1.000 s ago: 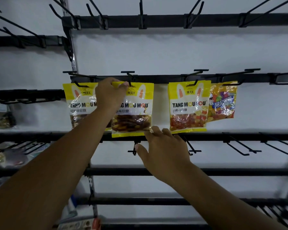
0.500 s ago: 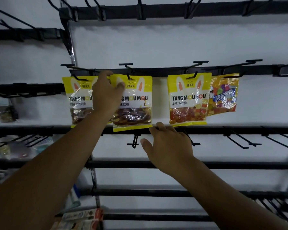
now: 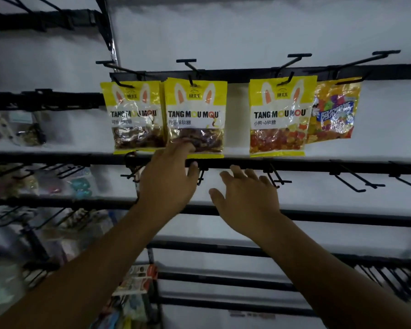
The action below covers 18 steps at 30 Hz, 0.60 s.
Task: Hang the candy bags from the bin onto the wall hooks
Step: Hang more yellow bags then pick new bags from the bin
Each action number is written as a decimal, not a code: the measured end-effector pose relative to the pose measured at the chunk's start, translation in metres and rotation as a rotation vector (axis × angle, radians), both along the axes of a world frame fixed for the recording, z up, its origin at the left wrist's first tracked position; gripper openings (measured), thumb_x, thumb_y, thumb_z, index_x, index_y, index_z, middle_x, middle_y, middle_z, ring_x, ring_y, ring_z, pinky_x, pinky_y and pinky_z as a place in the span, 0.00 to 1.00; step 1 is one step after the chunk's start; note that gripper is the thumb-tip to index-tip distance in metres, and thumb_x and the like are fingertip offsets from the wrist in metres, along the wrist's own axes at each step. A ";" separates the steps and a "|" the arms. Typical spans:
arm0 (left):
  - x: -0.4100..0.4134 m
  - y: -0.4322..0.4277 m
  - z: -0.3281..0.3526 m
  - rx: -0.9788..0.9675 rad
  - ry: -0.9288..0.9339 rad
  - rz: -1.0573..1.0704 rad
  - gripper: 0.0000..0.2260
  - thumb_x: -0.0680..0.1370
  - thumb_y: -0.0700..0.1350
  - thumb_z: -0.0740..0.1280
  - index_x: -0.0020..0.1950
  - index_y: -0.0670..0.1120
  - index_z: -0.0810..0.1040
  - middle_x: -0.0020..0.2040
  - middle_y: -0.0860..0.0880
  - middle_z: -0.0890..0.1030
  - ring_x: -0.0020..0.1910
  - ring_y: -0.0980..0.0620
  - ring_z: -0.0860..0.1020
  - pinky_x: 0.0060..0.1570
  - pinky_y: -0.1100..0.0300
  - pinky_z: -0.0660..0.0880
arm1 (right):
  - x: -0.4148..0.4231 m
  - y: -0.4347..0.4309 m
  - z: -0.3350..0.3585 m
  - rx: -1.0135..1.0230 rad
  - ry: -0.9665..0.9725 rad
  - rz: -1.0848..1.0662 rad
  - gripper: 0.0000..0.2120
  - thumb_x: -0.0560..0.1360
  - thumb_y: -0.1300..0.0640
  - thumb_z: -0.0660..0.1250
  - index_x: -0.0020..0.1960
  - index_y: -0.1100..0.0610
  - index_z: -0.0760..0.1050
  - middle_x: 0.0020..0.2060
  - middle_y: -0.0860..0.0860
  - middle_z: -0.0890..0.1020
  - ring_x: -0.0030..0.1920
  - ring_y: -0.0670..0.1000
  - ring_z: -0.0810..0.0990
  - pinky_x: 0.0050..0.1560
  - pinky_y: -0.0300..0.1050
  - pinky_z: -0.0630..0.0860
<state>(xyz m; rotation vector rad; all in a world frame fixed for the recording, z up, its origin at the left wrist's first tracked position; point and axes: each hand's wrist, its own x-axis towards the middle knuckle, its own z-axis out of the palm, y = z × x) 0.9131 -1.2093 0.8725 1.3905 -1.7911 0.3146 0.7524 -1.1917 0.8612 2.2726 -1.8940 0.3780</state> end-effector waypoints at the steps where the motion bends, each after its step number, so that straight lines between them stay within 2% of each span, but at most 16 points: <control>1: -0.004 0.009 -0.010 -0.005 -0.045 -0.002 0.15 0.79 0.48 0.65 0.66 0.49 0.75 0.64 0.49 0.77 0.62 0.45 0.74 0.54 0.51 0.74 | -0.001 0.001 -0.005 0.006 0.011 -0.002 0.28 0.81 0.39 0.48 0.76 0.51 0.60 0.78 0.52 0.57 0.76 0.58 0.58 0.72 0.57 0.60; 3: -0.008 0.020 -0.028 -0.011 -0.130 0.017 0.16 0.77 0.46 0.67 0.65 0.47 0.76 0.64 0.47 0.78 0.61 0.43 0.75 0.54 0.49 0.74 | -0.004 0.003 -0.015 0.018 0.026 -0.001 0.27 0.81 0.39 0.49 0.76 0.51 0.61 0.78 0.52 0.58 0.76 0.58 0.59 0.72 0.57 0.60; 8: -0.011 0.031 -0.073 0.036 -0.333 0.085 0.17 0.75 0.45 0.70 0.63 0.45 0.78 0.61 0.45 0.80 0.55 0.40 0.79 0.45 0.47 0.77 | -0.015 0.019 -0.050 0.058 0.042 0.014 0.26 0.81 0.40 0.50 0.74 0.51 0.63 0.77 0.52 0.60 0.75 0.58 0.60 0.71 0.56 0.62; 13: -0.023 0.043 -0.121 0.141 -0.439 0.078 0.21 0.72 0.47 0.73 0.64 0.44 0.77 0.61 0.44 0.80 0.57 0.38 0.78 0.45 0.45 0.78 | -0.027 0.029 -0.095 0.176 0.003 -0.010 0.27 0.81 0.39 0.50 0.75 0.51 0.60 0.78 0.52 0.58 0.77 0.58 0.58 0.73 0.58 0.60; 18: -0.039 0.051 -0.180 0.329 -0.456 0.039 0.22 0.74 0.51 0.71 0.67 0.47 0.75 0.65 0.46 0.78 0.61 0.41 0.77 0.51 0.46 0.77 | -0.038 0.033 -0.150 0.310 -0.011 -0.024 0.27 0.81 0.39 0.51 0.75 0.51 0.60 0.78 0.53 0.58 0.77 0.58 0.58 0.73 0.60 0.59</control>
